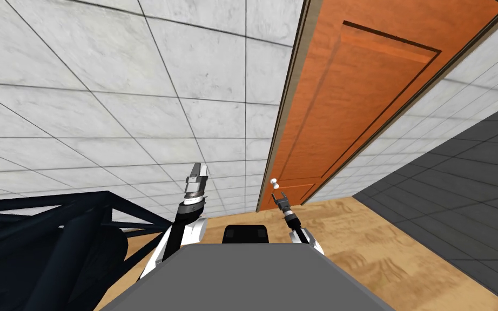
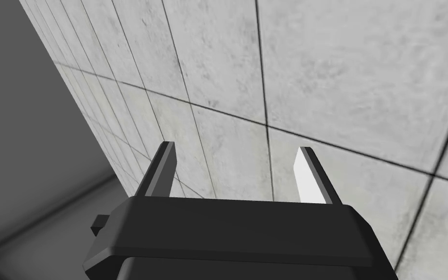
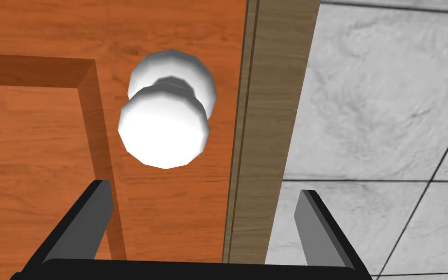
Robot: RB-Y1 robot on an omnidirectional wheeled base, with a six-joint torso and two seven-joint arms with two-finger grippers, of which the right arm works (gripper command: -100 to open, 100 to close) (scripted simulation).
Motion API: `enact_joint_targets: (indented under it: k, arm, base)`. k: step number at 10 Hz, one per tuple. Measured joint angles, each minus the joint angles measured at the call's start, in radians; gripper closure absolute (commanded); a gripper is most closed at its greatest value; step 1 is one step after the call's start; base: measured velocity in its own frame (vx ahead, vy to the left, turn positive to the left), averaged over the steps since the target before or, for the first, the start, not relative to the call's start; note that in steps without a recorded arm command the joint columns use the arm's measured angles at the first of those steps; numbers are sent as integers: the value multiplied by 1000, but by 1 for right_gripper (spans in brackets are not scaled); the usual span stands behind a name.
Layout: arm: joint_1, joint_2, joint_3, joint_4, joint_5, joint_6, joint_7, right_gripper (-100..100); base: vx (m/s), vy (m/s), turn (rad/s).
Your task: Pull the door open
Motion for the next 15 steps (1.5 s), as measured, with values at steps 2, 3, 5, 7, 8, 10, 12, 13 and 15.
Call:
enact_joint_targets:
  k: [2,3,5,7,8,10,12,13,15]
  arm:
    - [-12,0,0,13,-4,1,4,-100]
    - [-15,0,1,15,-6,2,5,-100]
    - [-20,0,1,20,-7,3,6,-100]
    - [-21,-1,1,20,-8,3,6,100]
    - [-22,-1,1,20,-7,3,6,100]
    - [-21,-2,1,20,-7,4,6,100]
    - [-20,-1,1,21,-7,4,6,100]
    - [-24,-5,-2,19,-12,4,-1,100]
    - [-32,-11,-6,25,-21,3,-16,100]
  base:
    - [204,11,-110]
    - [208,16,-67]
    - [154,-4,-40]
    - [-31,-1,7]
    - [-20,0,-3]
    - [-4,0,-1]
    - [-55,-3,47]
    - [-145,-25,88]
    - [-161,-9,59]
